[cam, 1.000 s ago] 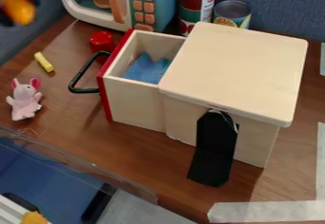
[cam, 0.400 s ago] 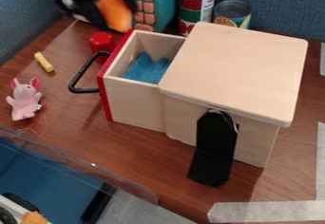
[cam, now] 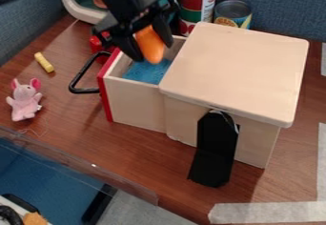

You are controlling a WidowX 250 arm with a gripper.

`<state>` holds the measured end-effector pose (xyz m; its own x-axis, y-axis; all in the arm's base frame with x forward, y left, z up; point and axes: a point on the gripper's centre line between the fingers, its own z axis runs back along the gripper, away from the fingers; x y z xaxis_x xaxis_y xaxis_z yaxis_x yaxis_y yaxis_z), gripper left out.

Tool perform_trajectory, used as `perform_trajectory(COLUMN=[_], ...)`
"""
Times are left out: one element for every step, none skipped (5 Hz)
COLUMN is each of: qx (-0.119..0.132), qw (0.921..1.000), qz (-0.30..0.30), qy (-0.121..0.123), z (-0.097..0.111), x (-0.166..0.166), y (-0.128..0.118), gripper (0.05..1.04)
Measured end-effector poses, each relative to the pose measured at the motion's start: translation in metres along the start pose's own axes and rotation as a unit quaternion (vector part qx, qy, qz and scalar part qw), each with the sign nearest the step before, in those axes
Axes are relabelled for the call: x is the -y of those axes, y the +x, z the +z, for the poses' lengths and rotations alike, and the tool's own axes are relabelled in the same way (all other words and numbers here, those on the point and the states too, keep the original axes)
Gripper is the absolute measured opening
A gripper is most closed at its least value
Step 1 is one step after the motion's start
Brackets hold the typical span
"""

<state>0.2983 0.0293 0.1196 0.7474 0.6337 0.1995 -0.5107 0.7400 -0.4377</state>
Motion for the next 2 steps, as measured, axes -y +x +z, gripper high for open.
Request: perform_trajectory(qx=[-0.001,-0.016], qw=[0.9998,0.9993], qz=[-0.015,-0.031], qy=[-0.015,-0.012], z=[-0.0091,-0.0147], x=[0.0007,-0.0046], y=[-0.0013,0.0028], gripper=[0.644,0.644])
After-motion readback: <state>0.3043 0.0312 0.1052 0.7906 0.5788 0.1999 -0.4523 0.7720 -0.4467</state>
